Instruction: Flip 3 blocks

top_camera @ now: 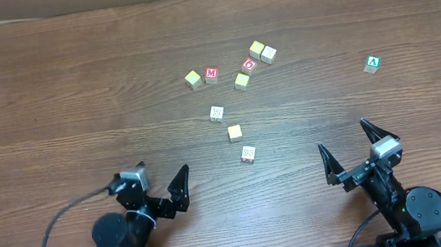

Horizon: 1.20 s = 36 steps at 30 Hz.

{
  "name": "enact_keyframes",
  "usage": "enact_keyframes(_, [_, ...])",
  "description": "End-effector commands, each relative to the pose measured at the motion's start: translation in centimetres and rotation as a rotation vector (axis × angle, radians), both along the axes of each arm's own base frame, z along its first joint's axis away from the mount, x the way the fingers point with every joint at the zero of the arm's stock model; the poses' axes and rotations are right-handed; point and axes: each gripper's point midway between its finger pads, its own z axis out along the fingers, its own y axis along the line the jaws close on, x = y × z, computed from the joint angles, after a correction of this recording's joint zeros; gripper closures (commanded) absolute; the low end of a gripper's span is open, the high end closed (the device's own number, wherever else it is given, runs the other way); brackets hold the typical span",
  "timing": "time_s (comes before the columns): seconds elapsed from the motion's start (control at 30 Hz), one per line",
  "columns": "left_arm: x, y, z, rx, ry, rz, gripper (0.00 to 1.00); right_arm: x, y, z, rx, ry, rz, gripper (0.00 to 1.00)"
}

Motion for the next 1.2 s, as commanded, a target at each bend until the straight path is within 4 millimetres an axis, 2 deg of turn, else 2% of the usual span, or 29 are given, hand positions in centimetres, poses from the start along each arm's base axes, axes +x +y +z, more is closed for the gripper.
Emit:
enact_keyframes(0.0, [1.1, 0.0, 3.6, 0.016, 0.020, -0.001, 0.00, 0.0, 0.0, -0.1, 0.003, -0.006, -0.005, 0.00])
enact_keyframes(0.17, [2.9, -0.8, 3.5, 0.026, 0.328, -0.049, 0.00, 0.0, 0.0, -0.1, 0.003, -0.006, -0.005, 0.00])
enact_keyframes(0.37, [3.8, -2.9, 2.4, 0.084, 0.831, -0.168, 0.00, 0.0, 0.0, -0.1, 0.003, -0.006, -0.005, 0.00])
enact_keyframes(0.5, [4.6, -4.0, 2.0, 0.109, 1.002, -0.200, 0.00, 0.0, 0.0, -0.1, 0.003, -0.006, -0.005, 0.00])
enact_keyframes(0.73, [5.8, -6.3, -0.2, 0.124, 1.067, -0.240, 0.00, 0.0, 0.0, -0.1, 0.000, -0.010, -0.005, 0.00])
enact_keyframes(0.9, [5.9, -6.7, -0.4, 0.115, 1.071, -0.233, 0.00, 0.0, 0.0, 0.1, 0.000, -0.016, -0.002, 0.00])
enact_keyframes(1.03, [5.9, -6.7, -0.4, 0.116, 1.071, -0.233, 0.00, -0.8, 1.4, 2.1, 0.003, -0.105, 0.088, 0.00])
enact_keyframes(1.17, [5.9, -6.7, -0.4, 0.116, 1.071, -0.233, 0.00, -4.4, 5.0, 6.1, 0.032, -0.270, 0.361, 0.00])
